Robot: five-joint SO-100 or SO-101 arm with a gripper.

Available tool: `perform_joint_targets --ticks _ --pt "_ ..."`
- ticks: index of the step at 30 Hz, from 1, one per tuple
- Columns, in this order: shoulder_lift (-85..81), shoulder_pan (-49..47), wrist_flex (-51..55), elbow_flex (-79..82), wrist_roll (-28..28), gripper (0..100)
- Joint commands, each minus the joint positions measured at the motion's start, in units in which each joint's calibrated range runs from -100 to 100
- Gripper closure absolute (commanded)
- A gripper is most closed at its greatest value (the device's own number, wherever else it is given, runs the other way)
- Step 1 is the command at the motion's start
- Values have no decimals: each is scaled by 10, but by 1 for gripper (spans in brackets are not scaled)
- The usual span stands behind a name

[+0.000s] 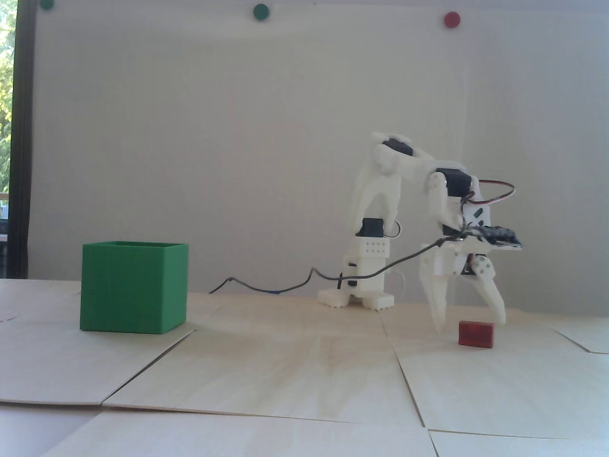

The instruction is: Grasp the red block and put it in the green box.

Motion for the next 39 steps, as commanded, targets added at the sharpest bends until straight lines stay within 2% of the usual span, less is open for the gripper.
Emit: perform_joint_targets --ticks 1,11,19,22,26,28,29,35,39 --pt "-16 -25 -15 -27 2 61" --pt "-16 -18 -7 -26 -4 61" --pt "-15 13 -7 -27 -90 61" --pt "-16 11 -7 -27 -89 61" --pt "-18 3 -7 -25 -34 61" --pt "-18 -5 -7 -21 4 61" --pt "-19 -6 -7 -21 42 61" --pt "-17 -13 -7 -18 141 61" --pt "-16 -14 15 -19 190 61"
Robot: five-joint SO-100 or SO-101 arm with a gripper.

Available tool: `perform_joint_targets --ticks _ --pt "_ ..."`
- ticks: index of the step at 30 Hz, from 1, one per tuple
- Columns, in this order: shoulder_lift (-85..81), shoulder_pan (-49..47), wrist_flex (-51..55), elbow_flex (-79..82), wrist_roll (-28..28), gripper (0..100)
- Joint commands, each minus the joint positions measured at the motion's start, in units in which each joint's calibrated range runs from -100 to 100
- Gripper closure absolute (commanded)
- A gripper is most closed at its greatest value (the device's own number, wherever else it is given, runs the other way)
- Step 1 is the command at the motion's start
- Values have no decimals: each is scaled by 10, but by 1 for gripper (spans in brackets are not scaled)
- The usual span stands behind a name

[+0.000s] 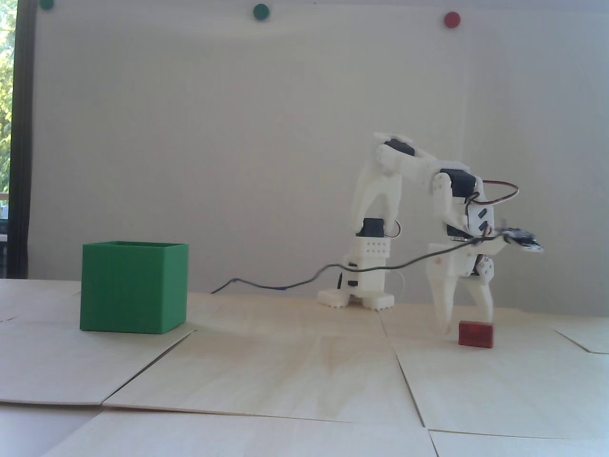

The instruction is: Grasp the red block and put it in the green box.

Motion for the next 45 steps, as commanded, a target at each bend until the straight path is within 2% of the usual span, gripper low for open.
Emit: perform_joint_targets --ticks 1,4,8,15,24,27,31,38,45 --pt "-18 -14 23 -19 62 61" --pt "-15 -27 17 -19 82 61" --pt "-15 -45 -43 -19 110 61" --pt "-9 -38 -134 -19 110 61" --pt "-11 8 -98 -21 111 61" --pt "-10 35 -97 -20 140 61" --pt "-10 46 -89 -18 146 60" --pt "-18 12 -30 -19 146 61" --pt "-20 -27 -27 -20 146 61"
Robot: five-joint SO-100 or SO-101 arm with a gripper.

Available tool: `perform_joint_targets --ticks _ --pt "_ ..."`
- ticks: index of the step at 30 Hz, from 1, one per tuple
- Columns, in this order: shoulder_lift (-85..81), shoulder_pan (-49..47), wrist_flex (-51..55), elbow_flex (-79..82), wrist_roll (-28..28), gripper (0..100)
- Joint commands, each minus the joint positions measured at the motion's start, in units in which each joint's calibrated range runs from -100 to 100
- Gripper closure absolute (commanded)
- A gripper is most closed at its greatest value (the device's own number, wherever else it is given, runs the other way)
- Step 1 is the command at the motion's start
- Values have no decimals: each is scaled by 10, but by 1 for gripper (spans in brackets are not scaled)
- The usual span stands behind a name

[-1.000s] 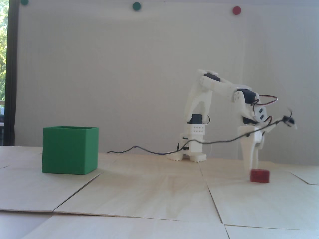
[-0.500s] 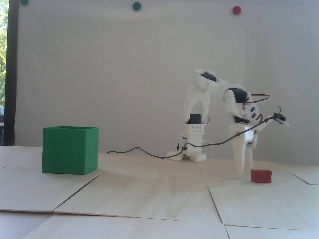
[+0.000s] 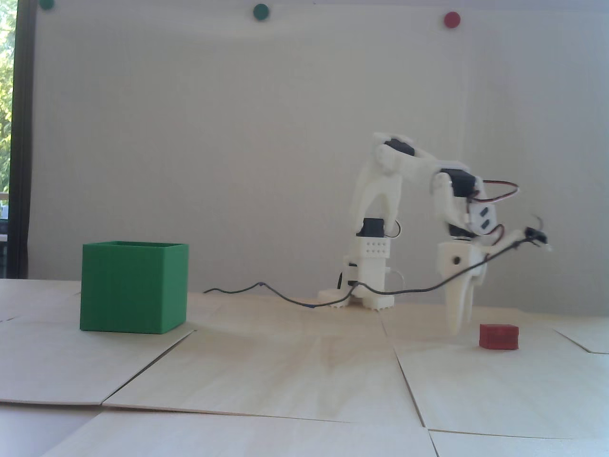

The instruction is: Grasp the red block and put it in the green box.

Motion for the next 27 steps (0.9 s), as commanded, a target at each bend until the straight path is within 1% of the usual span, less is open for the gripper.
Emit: perform_joint_targets --ticks 1,7,12,15,18,26,27 --pt "-20 -20 6 -21 2 61" --pt "-20 26 -2 -34 8 61" --pt "-18 66 -2 -95 11 61" --pt "-18 70 -2 -113 20 61" --pt "-20 60 3 -115 19 61" --pt "-27 -24 21 -81 15 61" --pt "-36 -39 27 -74 7 61"
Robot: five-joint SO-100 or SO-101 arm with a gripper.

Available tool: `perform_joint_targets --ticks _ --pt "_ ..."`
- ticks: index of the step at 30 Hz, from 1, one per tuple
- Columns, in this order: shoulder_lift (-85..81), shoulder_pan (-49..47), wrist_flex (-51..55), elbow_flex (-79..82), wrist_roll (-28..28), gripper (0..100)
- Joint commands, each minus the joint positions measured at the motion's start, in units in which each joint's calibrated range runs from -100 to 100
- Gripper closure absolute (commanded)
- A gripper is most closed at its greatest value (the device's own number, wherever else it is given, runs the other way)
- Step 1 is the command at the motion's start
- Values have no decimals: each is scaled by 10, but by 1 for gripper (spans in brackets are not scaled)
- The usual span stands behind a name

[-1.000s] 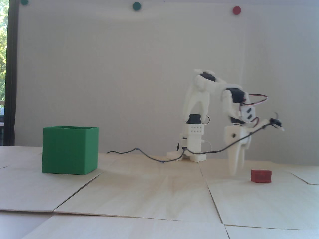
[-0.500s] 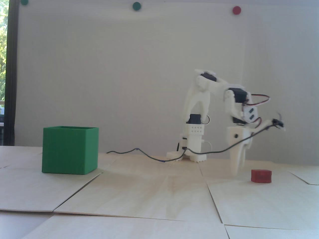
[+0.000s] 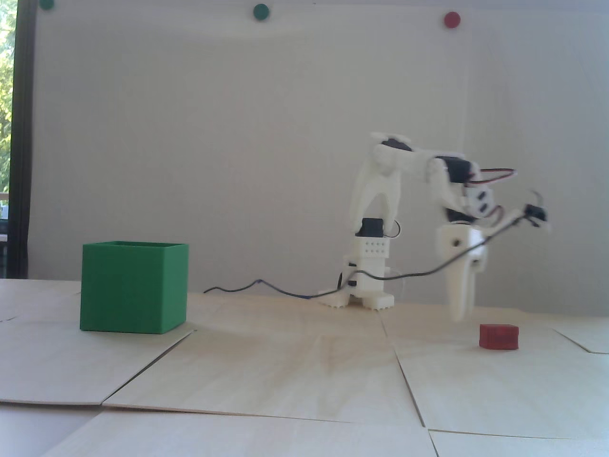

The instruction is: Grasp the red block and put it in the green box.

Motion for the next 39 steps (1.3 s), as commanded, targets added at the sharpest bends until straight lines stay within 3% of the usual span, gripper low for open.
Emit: perform_joint_targets --ticks 1,11,16,28,39 --pt "-43 -61 20 -2 -16 61" --pt "-80 -132 40 24 -25 61" --pt "-79 -75 37 18 -19 61" --pt "-87 71 40 25 88 61" --pt "-87 77 113 17 62 61"
